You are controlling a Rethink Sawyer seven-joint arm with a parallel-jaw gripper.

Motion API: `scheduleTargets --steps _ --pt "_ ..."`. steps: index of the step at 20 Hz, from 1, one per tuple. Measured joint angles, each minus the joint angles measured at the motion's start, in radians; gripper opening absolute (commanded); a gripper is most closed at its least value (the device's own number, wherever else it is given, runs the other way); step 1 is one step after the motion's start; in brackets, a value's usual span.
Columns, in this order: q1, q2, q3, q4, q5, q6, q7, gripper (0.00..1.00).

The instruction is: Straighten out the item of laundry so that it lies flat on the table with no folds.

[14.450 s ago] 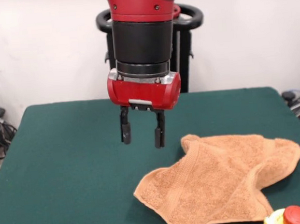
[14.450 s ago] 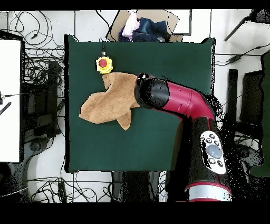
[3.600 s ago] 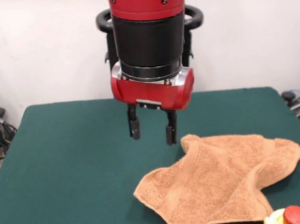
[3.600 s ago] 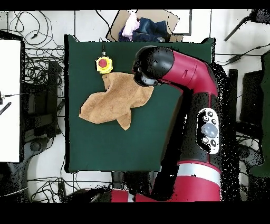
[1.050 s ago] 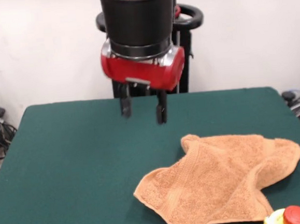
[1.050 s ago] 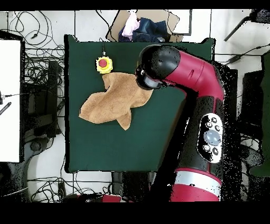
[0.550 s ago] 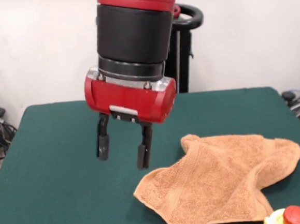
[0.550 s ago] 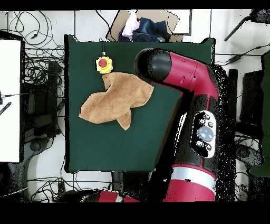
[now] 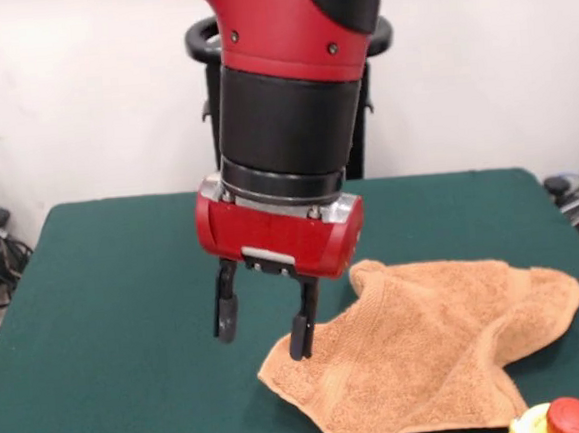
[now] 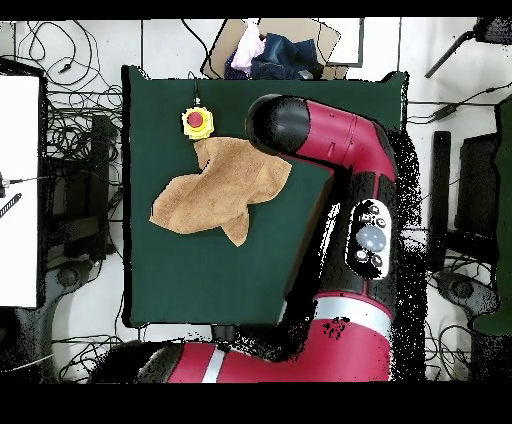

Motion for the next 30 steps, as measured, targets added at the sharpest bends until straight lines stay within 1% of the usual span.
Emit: scheduleTargets --steps 9,18,30 --pt "-0.005 0.026 0.000 -0.010 0.000 0.000 0.000 1.00" --pt "-0.021 0.024 0.000 -0.022 0.000 0.000 0.000 1.00" --pt "-0.023 0.012 0.000 -0.142 -0.001 0.000 0.000 1.00"
